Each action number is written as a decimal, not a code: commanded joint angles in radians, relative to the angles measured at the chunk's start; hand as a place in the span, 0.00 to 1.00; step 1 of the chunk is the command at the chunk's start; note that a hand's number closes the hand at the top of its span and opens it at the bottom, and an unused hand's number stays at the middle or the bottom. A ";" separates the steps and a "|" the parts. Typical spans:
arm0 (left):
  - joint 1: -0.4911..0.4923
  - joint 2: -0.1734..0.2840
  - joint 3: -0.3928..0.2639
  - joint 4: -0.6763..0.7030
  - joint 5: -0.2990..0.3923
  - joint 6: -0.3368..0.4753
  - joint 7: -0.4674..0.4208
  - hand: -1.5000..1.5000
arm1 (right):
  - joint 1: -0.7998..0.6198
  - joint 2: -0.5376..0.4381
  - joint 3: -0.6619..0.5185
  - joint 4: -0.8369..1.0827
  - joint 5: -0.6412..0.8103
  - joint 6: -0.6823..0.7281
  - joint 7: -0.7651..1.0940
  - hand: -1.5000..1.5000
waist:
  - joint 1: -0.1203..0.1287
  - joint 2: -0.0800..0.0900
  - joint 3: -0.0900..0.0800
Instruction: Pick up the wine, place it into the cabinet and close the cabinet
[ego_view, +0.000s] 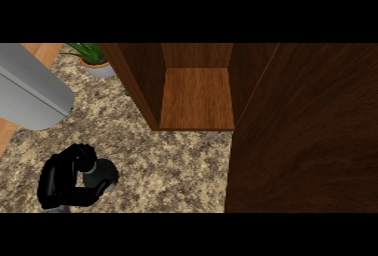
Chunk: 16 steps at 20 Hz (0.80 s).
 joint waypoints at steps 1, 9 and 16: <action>0.037 -0.024 -0.034 -0.206 0.065 -0.021 0.147 1.00 | 0.030 0.023 0.014 -0.115 -0.061 -0.021 0.049 0.00 | 0.000 0.001 -0.001; 0.085 -0.093 -0.176 -0.508 0.025 0.084 0.406 1.00 | -0.033 0.002 -0.028 -0.110 -0.086 -0.022 0.079 0.00 | -0.002 0.002 -0.001; 0.092 -0.080 -0.251 -0.651 0.044 0.119 0.559 1.00 | -0.061 -0.001 -0.021 -0.097 -0.102 -0.025 0.124 0.00 | -0.003 0.004 -0.002</action>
